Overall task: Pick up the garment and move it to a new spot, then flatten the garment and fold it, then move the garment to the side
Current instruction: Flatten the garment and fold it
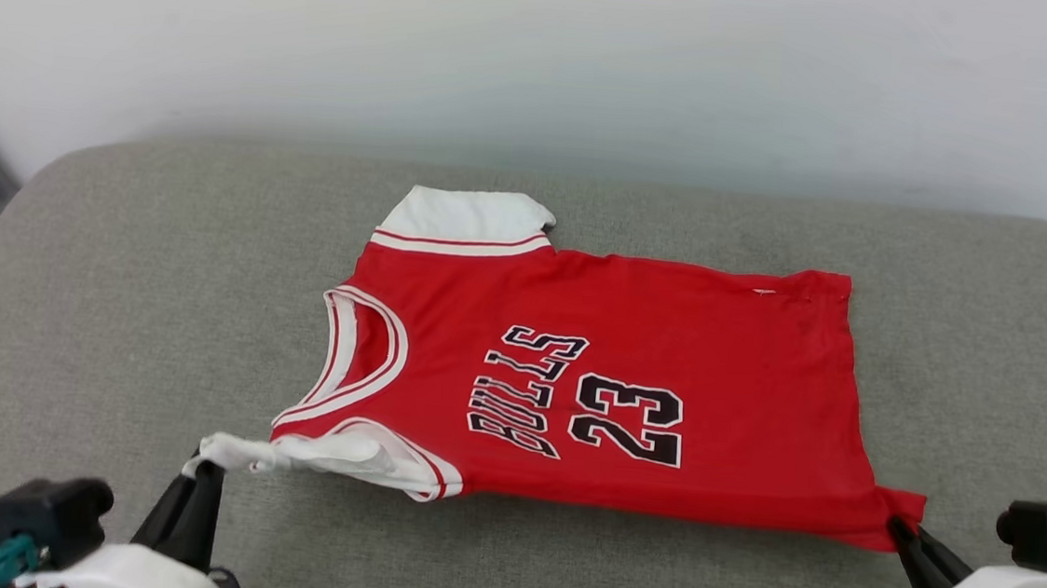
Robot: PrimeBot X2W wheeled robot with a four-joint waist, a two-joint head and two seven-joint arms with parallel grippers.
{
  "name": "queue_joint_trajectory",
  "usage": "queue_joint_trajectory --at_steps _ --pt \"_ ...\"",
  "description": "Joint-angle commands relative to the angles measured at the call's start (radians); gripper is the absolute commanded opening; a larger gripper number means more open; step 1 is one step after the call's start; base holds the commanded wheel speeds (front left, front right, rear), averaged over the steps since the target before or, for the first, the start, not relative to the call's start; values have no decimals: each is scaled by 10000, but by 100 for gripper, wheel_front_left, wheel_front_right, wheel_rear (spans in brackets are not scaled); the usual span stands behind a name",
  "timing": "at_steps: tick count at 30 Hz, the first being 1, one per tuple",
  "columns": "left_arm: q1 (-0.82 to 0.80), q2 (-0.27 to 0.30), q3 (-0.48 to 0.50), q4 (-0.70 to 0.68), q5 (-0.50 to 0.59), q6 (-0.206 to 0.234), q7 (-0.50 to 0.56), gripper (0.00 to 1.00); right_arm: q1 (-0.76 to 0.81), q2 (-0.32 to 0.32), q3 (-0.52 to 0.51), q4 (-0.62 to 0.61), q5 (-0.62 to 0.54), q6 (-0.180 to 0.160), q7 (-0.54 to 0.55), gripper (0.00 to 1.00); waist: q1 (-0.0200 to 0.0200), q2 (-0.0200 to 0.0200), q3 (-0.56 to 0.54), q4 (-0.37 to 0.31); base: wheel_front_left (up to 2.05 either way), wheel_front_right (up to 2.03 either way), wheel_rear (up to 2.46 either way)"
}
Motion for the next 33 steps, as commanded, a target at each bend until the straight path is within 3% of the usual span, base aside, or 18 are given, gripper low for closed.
queue_joint_trajectory --at_steps 1,9,20,21,22,23,24,25,26,33 --pt "-273 57 -11 -3 62 -41 47 0 -18 87 -37 -116 -92 -7 149 0 3 0 84 -1 0 0 0" --pt "-2234 -379 -383 1677 -285 -1216 409 0 -1457 210 175 721 -447 -7 819 0 3 0 924 -123 0 0 0" --pt "-5241 -1279 -784 5324 -494 -2891 438 0 -4125 -128 977 3539 -343 -7 221 0 3 0 2270 -180 0 0 0" --pt "-5451 -1360 -792 5679 -553 -3028 428 0 -4332 -132 1078 3800 -314 -7 66 12 3 0 2347 -183 0 0 0" --pt "-5632 -1463 -820 6050 -606 -3165 455 0 -4493 -153 1190 4111 -324 -7 -80 43 3 0 2412 -182 0 0 0" --pt "-5794 -1566 -829 6420 -651 -3270 458 24 -4623 -175 1328 4390 -322 -7 -213 81 3 0 2463 -186 0 0 0" --pt "-5908 -1653 -896 6769 -718 -3373 531 46 -4755 -139 1428 4670 -257 -7 -342 100 3 0 2501 -197 0 0 0" --pt "-6027 -1743 -934 7144 -762 -3485 570 88 -4873 -124 1555 4947 -217 -7 -461 100 3 0 2528 -206 0 0 0" --pt "-6137 -1828 -973 7429 -796 -3601 601 100 -4952 -111 1676 5200 -202 -7 -592 100 3 0 2550 -215 0 0 0" --pt "-6428 -2107 -880 9031 -994 -4141 135 100 -4954 -201 2425 6093 149 -9 -1992 100 3 0 2313 -335 0 0 0"
